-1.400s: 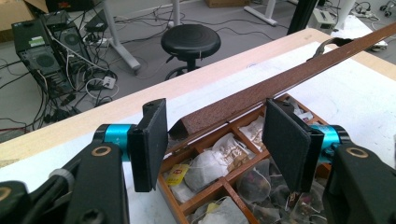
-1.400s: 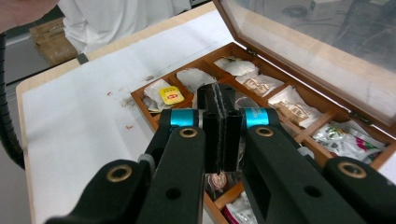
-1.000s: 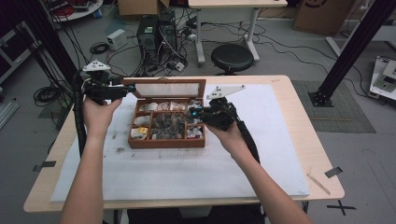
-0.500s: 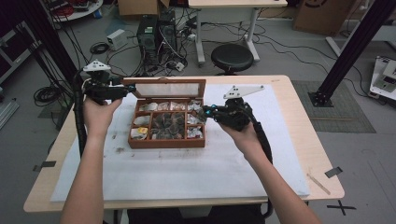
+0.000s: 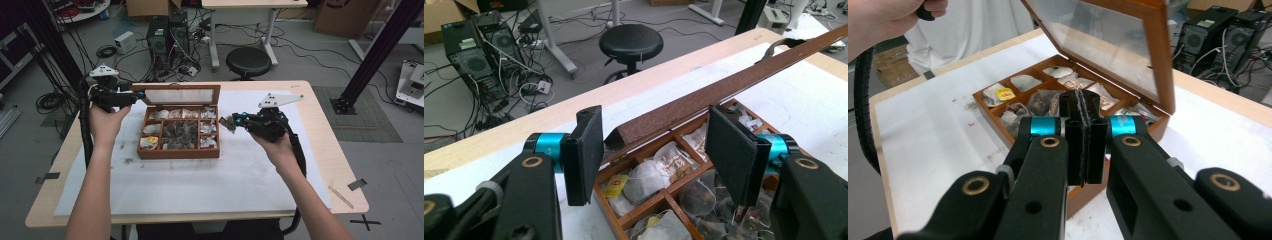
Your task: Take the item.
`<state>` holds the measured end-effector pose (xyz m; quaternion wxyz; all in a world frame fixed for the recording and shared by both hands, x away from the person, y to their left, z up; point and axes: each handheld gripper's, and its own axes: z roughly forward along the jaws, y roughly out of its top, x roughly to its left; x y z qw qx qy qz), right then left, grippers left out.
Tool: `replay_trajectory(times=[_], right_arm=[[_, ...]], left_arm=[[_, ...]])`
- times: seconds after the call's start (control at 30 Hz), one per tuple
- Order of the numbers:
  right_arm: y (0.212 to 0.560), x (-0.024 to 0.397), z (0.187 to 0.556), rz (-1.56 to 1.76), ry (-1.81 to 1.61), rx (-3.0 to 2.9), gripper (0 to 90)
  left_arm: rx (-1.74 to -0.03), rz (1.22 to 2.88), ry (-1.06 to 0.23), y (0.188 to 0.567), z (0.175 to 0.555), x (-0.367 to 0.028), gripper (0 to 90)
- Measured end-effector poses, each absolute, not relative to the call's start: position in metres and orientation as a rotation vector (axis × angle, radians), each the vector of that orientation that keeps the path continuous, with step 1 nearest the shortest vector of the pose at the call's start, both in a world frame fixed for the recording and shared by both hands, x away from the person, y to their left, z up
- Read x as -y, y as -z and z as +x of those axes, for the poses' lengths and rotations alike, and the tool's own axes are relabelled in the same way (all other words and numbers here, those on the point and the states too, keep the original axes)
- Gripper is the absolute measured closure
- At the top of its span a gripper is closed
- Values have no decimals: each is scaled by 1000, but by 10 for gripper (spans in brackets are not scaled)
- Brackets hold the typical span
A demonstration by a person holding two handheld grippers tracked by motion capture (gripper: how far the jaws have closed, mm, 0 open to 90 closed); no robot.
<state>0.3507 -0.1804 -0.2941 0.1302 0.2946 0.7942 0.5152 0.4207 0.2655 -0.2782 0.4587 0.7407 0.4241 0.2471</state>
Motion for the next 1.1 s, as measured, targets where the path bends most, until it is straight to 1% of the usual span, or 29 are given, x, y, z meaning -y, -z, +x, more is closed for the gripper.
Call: replay_trajectory(times=[0.47, 0.77, 1.1], right_arm=[[298, 221, 333, 869, -1488, -2274, 900], [305, 250, 313, 869, -1477, -2260, 900], [318, 267, 302, 892, -1451, -2275, 900]], left_arm=[[-1047, 1825, -612, 278, 420, -265, 406], [-1053, 1836, -616, 279, 421, -263, 399], [-1052, 1843, -617, 279, 420, -263, 399]])
